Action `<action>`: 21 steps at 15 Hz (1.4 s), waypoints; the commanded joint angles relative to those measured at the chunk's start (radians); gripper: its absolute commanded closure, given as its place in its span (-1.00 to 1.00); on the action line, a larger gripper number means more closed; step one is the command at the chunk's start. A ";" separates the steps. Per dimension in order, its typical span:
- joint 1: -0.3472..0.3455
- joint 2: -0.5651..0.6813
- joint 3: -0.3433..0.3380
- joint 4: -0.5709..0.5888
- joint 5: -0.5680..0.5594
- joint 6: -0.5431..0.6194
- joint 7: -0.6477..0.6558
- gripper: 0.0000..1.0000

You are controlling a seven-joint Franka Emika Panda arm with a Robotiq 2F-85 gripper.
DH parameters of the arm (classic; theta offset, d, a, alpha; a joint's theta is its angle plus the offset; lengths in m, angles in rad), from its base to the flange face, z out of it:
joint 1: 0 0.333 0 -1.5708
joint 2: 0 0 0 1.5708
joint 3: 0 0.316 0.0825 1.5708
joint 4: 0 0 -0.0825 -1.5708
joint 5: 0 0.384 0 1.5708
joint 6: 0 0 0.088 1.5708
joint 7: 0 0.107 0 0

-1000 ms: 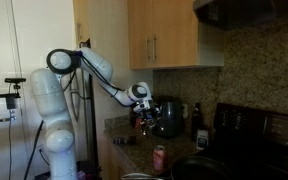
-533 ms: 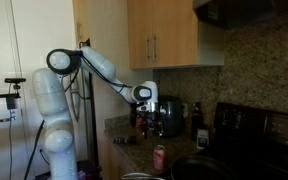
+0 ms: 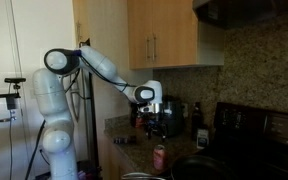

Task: Move the can to the right then back to the left of the counter

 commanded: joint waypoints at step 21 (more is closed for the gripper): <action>-0.017 0.102 -0.061 0.008 0.121 0.109 0.002 -1.00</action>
